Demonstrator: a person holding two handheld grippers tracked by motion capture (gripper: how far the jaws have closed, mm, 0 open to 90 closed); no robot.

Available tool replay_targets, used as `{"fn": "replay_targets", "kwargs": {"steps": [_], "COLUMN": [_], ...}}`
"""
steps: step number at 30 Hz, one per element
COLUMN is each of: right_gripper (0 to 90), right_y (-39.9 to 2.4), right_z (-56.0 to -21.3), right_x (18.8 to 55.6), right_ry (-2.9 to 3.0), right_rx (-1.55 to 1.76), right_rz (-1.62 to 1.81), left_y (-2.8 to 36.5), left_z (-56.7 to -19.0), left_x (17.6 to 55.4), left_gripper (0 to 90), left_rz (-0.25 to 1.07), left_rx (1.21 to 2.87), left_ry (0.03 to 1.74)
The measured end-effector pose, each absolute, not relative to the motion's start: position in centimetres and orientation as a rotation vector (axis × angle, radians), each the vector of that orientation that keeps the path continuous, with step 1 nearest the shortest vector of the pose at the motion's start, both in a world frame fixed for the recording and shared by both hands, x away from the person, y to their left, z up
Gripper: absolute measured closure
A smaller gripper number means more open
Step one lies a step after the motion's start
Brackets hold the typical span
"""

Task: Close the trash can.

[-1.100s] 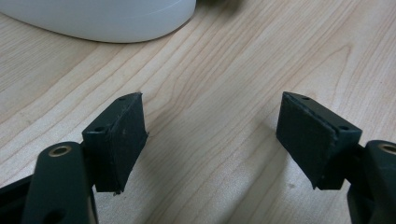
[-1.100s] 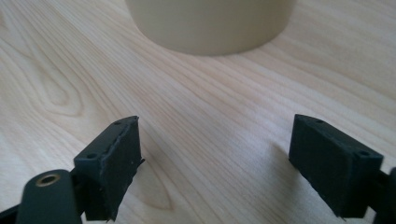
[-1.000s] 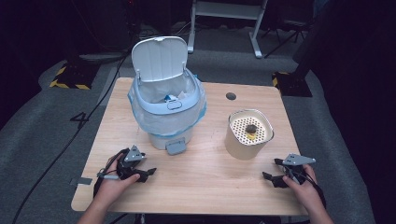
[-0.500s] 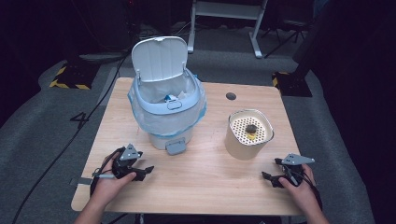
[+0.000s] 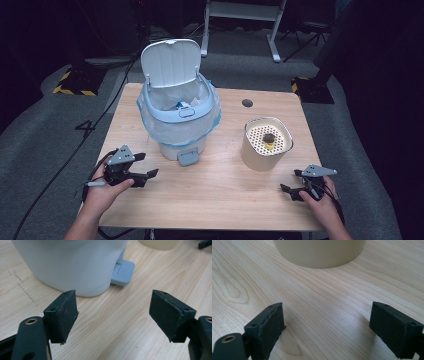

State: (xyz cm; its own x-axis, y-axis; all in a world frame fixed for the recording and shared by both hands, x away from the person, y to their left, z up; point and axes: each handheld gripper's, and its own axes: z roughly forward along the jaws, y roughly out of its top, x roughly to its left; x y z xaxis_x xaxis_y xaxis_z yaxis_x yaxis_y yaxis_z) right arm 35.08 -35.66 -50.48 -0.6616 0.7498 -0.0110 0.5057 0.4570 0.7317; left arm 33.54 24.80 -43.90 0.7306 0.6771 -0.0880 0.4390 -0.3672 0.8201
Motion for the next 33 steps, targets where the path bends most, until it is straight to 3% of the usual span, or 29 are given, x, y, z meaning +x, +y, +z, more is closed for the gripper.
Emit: {"fn": "replay_targets", "kwargs": {"steps": [19, 33], "right_gripper": [12.5, 12.5], "right_y": [-35.7, -35.7], "right_z": [-50.5, -50.5], "right_x": [35.1, 35.1], "right_ry": [2.379, 2.379], "right_rx": [1.067, 1.067], "right_rz": [1.028, 1.029], "left_y": [27.6, 28.4], "left_z": [-35.4, -30.0], "left_x": [35.3, 37.9], "left_gripper": [23.1, 27.8], "left_rz": [0.365, 0.341], "left_rx": [1.813, 1.636], "left_ry": [0.719, 0.650]}}
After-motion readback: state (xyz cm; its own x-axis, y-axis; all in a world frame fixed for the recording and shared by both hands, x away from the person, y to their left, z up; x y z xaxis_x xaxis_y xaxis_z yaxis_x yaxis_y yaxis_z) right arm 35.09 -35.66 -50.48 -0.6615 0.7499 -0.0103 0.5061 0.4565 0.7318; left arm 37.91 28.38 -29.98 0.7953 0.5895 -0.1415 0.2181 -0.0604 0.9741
